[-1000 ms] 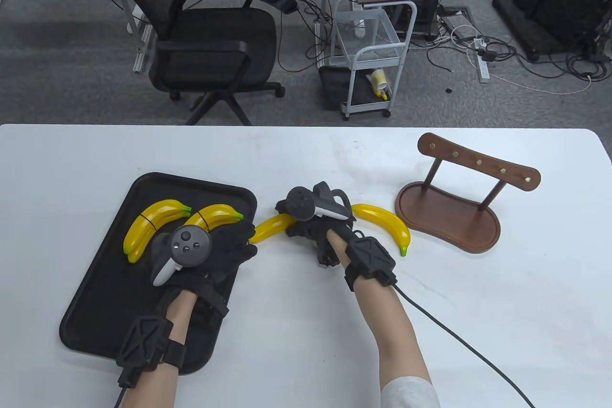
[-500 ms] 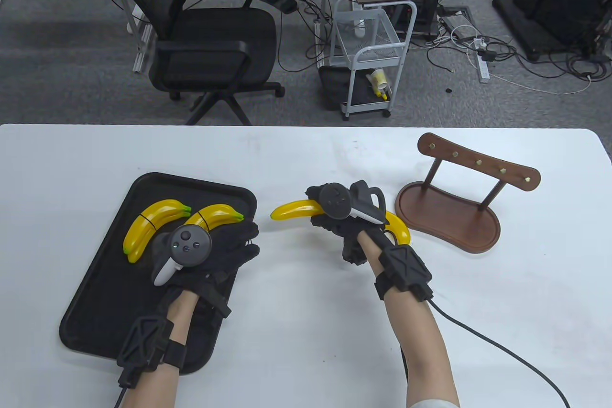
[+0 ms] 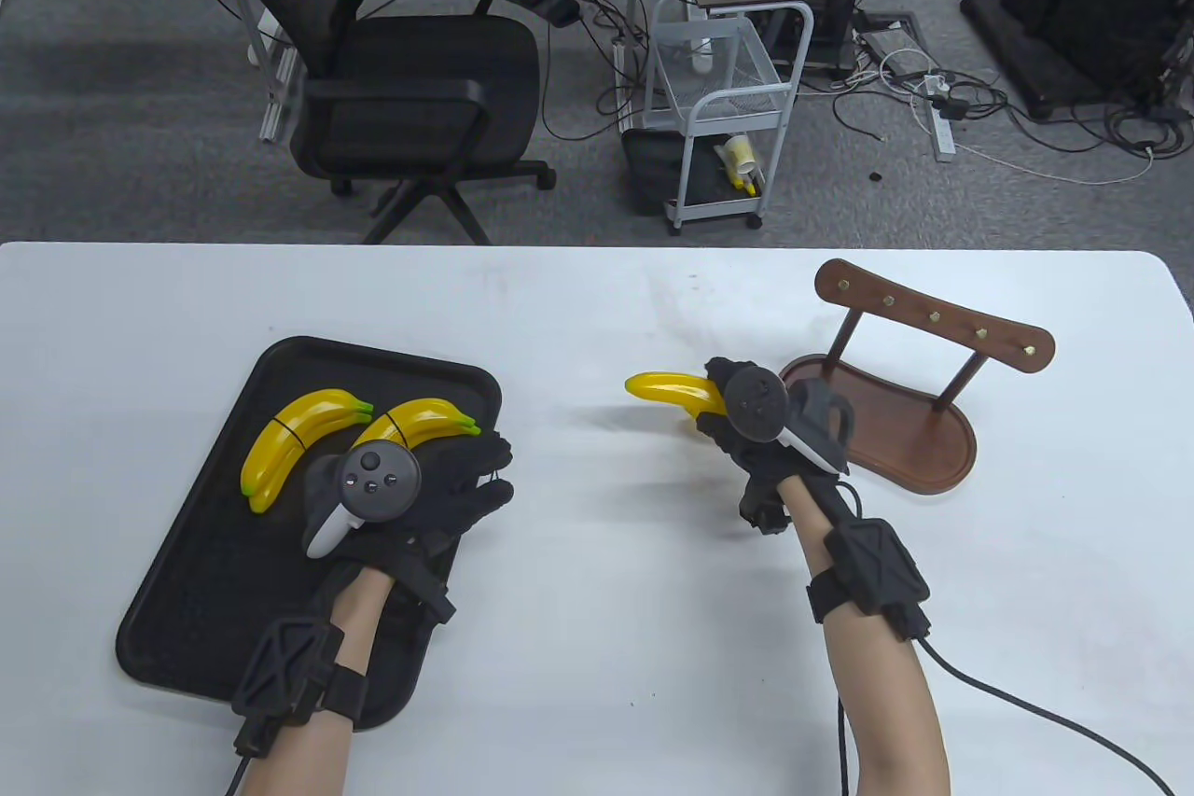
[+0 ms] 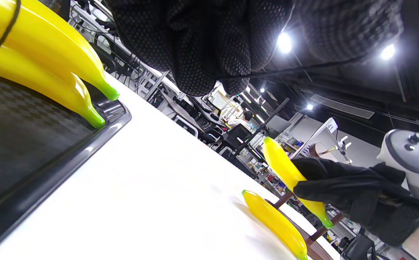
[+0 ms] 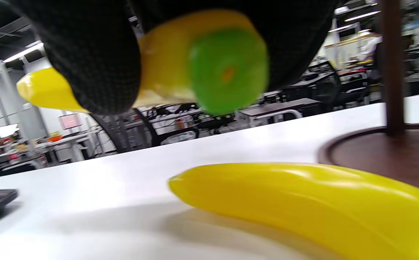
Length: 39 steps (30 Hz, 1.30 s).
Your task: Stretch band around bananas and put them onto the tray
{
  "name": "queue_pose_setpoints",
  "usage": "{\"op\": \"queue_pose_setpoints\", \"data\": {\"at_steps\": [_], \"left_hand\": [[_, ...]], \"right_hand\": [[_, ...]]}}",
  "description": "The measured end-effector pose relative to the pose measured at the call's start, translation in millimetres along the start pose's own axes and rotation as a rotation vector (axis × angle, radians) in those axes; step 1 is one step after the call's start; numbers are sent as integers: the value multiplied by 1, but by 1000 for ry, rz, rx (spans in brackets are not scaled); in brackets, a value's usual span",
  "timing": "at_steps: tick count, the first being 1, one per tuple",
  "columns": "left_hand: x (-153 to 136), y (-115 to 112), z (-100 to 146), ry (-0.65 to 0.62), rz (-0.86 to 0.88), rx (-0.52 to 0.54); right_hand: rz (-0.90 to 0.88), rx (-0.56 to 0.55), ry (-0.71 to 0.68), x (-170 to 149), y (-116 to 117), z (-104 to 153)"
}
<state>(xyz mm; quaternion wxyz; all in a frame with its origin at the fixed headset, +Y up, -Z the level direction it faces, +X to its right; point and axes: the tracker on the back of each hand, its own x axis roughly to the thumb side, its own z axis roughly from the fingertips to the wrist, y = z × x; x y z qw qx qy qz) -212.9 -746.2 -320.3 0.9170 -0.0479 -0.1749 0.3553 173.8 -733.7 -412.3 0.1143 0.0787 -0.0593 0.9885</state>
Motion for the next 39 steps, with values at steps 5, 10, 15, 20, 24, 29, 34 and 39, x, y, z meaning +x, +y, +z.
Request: {"op": "queue_pose_setpoints", "data": {"at_steps": [5, 10, 15, 20, 24, 29, 34, 39], "left_hand": [[0, -1, 0, 2, -1, 1], [0, -1, 0, 4, -5, -3], [0, -2, 0, 10, -8, -4], [0, -1, 1, 15, -9, -6], [0, -1, 1, 16, -10, -5], [0, -1, 1, 15, -10, -4], [0, -1, 1, 16, -11, -4], [0, -1, 1, 15, -13, -4]], "right_hand": [[-15, -36, 121, -27, 6, 12], [-40, -37, 186, -44, 15, 19], [-64, -46, 211, -49, 27, 22], [-51, -65, 222, -47, 33, 23], [-27, -51, 222, -48, 36, 22], [-14, -25, 219, -48, 40, 22], [41, 0, 209, -43, 41, 19], [114, 37, 213, -37, 45, 15]]}}
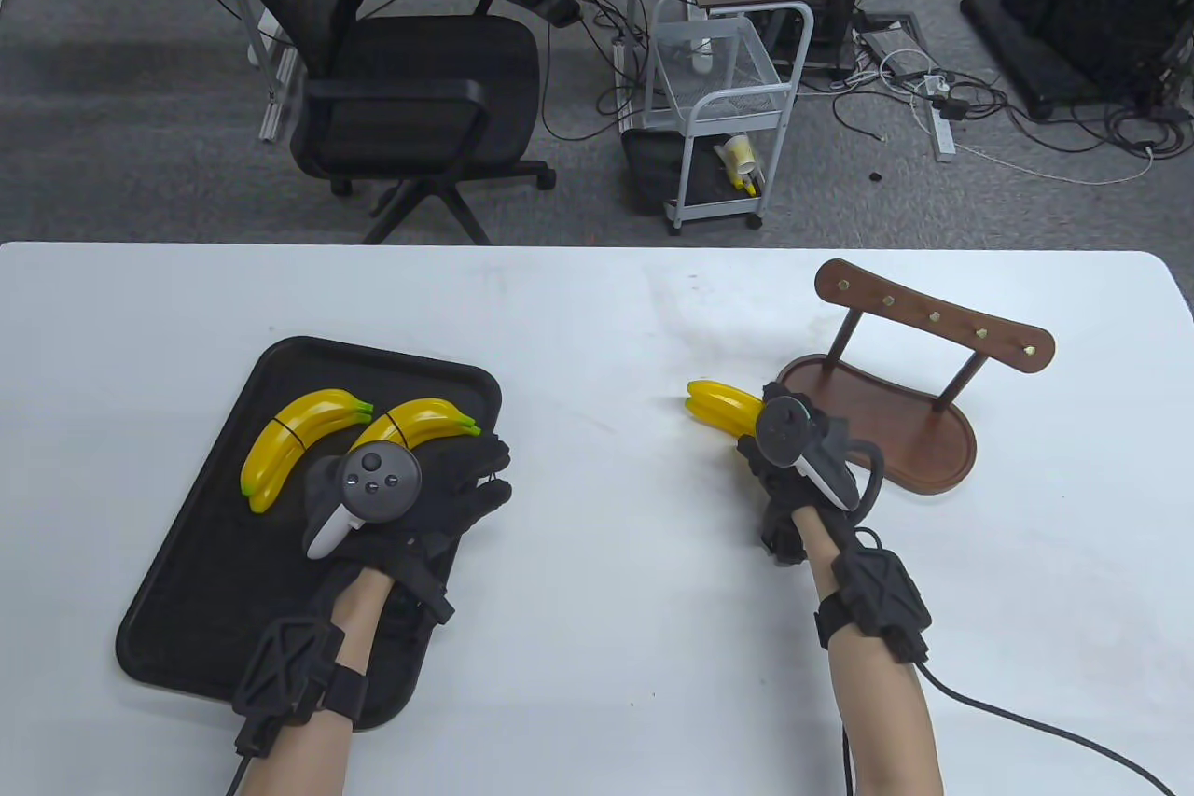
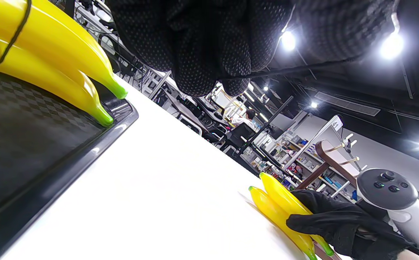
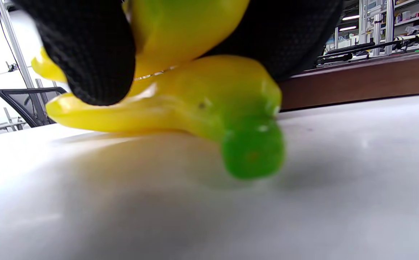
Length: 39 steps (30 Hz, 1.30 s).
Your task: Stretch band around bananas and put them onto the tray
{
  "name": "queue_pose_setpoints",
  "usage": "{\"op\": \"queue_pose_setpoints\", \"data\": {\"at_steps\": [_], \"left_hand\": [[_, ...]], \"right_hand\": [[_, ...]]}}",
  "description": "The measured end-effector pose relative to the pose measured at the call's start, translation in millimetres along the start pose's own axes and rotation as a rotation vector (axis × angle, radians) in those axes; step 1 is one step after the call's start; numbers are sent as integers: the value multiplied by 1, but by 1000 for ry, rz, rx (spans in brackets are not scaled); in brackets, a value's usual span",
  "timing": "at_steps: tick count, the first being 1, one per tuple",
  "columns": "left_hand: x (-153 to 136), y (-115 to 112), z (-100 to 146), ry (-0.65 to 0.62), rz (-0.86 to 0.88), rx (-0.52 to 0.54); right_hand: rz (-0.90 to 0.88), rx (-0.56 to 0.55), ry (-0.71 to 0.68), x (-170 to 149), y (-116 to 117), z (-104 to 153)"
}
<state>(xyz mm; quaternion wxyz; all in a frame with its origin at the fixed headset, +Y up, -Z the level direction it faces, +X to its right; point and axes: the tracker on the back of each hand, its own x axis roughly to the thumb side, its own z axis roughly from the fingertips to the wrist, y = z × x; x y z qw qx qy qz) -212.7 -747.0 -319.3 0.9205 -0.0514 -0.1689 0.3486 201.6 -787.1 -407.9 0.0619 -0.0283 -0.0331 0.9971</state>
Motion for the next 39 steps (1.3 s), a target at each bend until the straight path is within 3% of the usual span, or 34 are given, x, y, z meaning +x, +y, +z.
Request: {"op": "queue_pose_setpoints", "data": {"at_steps": [39], "left_hand": [[0, 0, 0, -3, 7, 3]], "right_hand": [[148, 6, -54, 19, 3, 5]]}}
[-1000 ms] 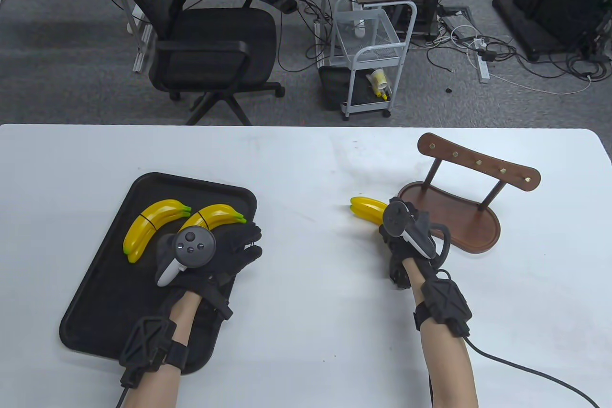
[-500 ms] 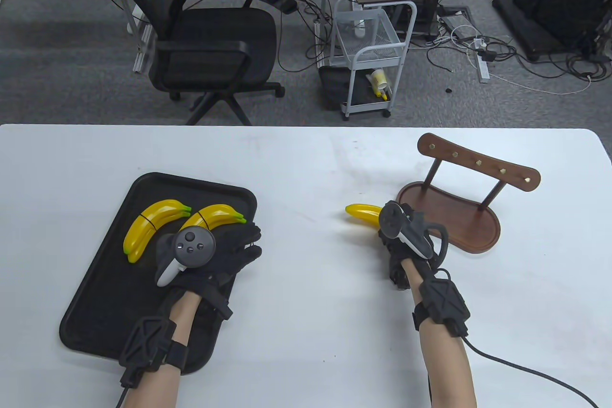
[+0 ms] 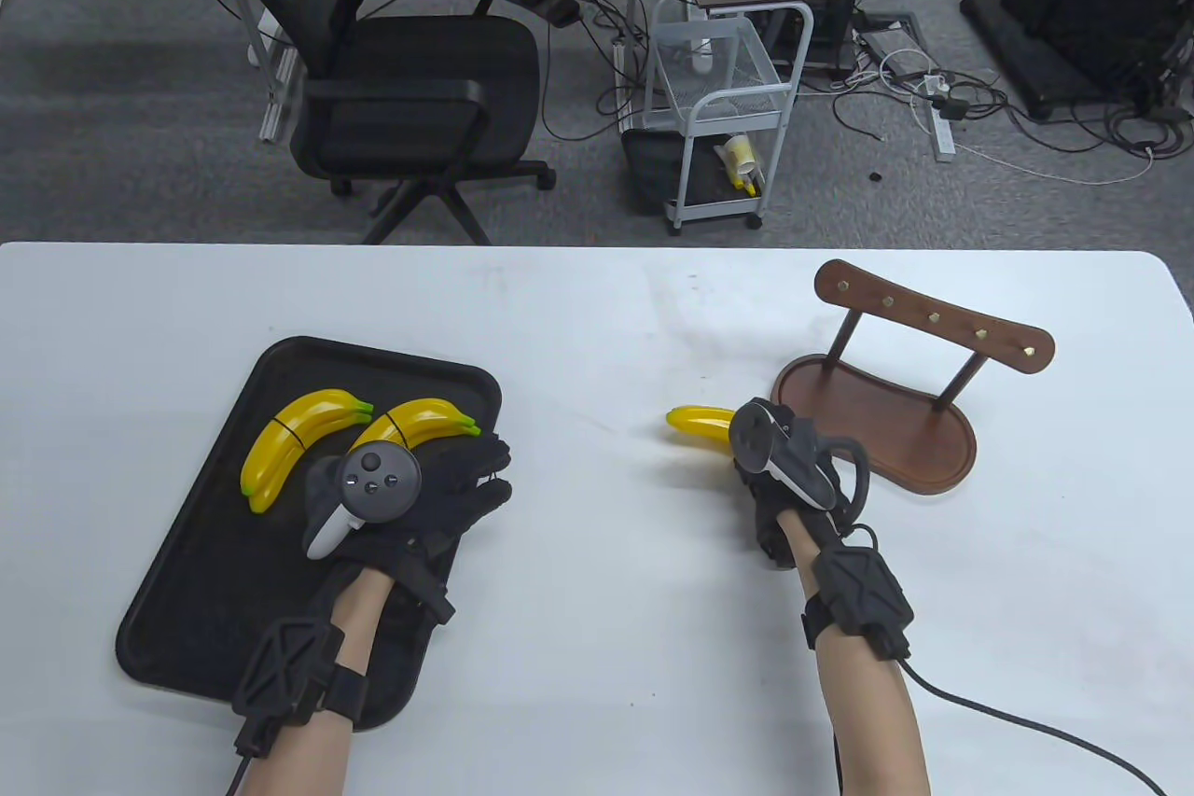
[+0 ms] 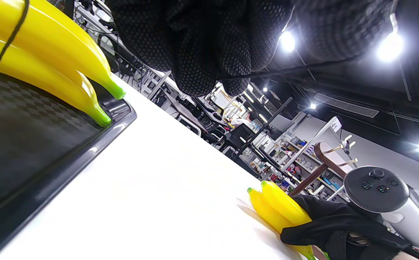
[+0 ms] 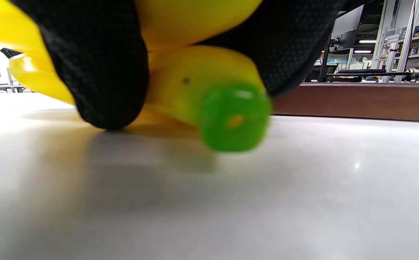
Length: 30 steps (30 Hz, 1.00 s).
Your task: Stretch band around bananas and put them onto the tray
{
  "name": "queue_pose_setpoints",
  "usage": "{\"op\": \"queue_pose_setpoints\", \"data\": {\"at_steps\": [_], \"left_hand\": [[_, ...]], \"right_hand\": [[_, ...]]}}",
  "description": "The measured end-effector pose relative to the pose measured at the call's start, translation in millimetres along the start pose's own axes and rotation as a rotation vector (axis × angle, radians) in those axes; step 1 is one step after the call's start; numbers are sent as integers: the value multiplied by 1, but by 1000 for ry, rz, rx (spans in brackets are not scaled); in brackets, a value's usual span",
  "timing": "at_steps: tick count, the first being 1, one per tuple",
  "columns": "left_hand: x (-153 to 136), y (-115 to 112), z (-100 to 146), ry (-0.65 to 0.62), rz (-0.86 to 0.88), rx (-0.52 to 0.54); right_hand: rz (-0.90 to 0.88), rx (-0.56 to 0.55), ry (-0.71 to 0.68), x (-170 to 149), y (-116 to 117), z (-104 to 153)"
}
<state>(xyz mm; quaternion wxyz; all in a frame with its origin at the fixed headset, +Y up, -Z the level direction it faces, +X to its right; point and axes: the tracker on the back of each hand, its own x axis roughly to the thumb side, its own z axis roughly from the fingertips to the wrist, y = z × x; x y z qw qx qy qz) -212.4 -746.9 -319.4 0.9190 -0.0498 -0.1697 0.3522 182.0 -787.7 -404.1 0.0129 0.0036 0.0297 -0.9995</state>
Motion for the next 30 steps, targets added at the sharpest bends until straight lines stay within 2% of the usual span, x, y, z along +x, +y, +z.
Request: {"op": "queue_pose_setpoints", "data": {"at_steps": [10, 24, 30], "left_hand": [[1, 0, -1, -10, 12, 1], [11, -2, -3, -45, 77, -24], [21, -8, -5, -70, 75, -56]], "right_hand": [[-90, -3, -28, -1, -9, 10], [-161, -95, -168, 21, -54, 44], [-192, -118, -216, 31, -65, 54]]}}
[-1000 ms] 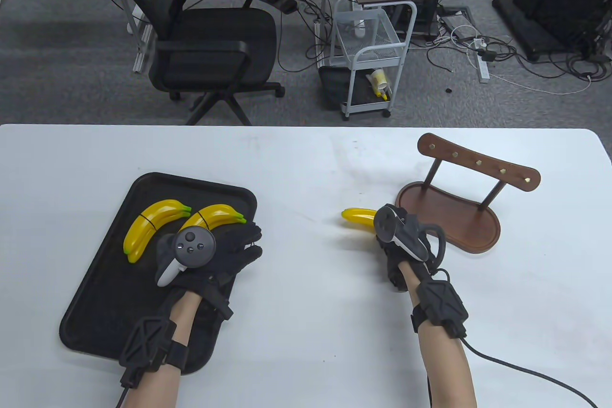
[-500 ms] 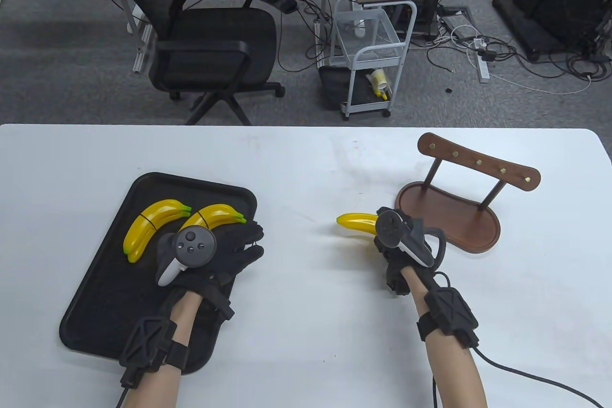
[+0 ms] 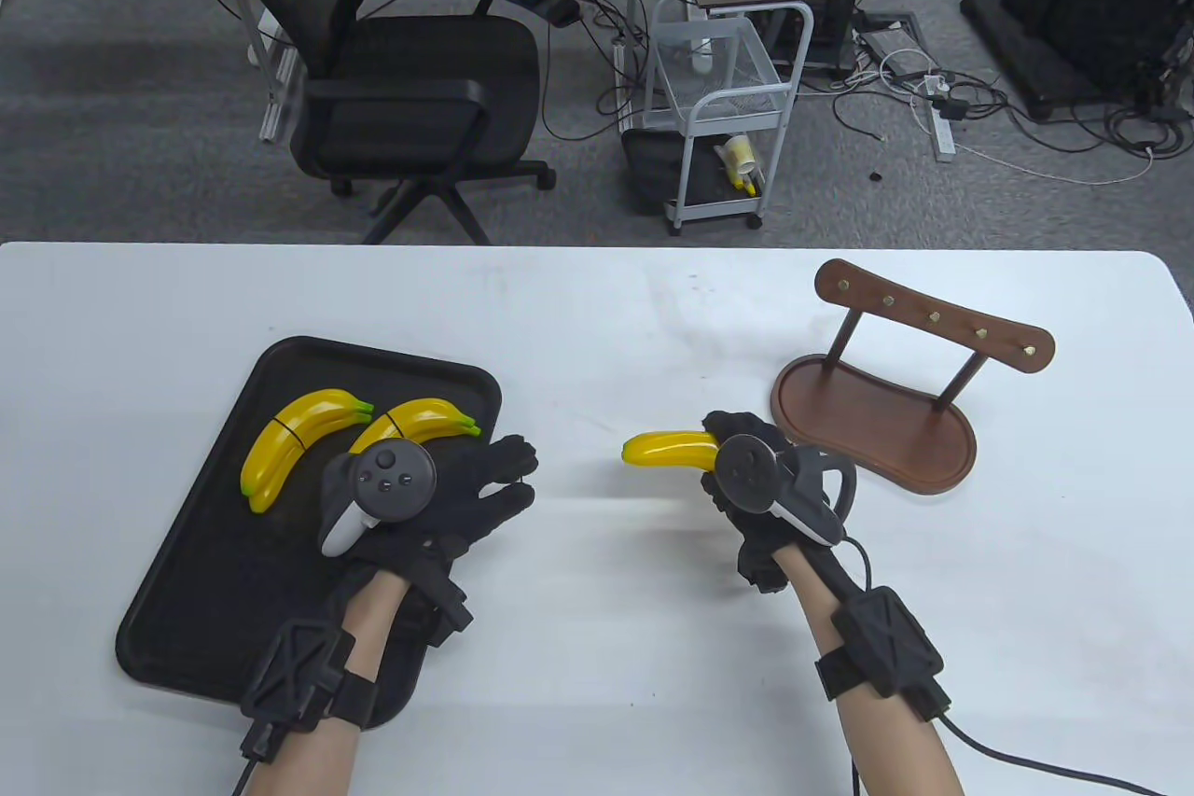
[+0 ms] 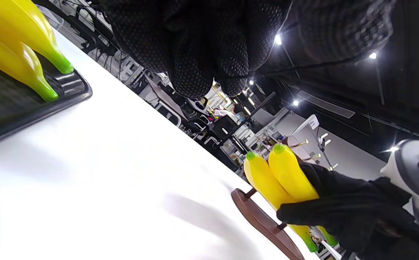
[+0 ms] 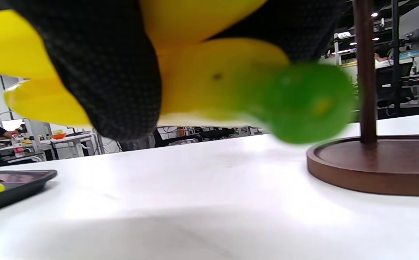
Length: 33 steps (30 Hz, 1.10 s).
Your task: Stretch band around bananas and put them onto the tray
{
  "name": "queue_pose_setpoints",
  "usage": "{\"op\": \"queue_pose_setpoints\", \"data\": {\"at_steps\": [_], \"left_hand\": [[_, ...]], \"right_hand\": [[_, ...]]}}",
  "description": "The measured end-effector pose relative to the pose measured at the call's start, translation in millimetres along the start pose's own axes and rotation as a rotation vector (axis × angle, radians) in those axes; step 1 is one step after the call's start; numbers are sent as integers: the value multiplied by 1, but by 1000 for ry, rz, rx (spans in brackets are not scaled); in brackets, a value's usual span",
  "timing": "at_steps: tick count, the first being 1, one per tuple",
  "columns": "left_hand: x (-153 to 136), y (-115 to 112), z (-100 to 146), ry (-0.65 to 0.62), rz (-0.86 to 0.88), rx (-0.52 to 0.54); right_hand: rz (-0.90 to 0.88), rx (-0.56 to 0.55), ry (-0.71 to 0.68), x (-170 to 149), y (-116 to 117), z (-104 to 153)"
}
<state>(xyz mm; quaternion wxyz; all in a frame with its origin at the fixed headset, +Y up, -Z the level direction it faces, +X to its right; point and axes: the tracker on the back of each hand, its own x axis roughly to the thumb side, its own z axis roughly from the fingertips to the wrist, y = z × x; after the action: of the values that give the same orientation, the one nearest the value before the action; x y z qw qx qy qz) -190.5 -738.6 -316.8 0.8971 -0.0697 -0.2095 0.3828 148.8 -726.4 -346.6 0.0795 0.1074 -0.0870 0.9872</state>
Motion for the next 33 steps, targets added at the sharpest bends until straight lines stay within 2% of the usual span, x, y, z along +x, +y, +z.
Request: {"op": "queue_pose_setpoints", "data": {"at_steps": [13, 26, 33], "left_hand": [[-1, -14, -4, 11, 36, -60], [5, -24, -8, 6, 70, -136], [4, -25, -8, 14, 91, -136]], "right_hand": [[-75, -37, -123, 34, -17, 8], [-52, -20, -216, 62, -13, 14], [-49, -24, -241, 70, -11, 16]]}}
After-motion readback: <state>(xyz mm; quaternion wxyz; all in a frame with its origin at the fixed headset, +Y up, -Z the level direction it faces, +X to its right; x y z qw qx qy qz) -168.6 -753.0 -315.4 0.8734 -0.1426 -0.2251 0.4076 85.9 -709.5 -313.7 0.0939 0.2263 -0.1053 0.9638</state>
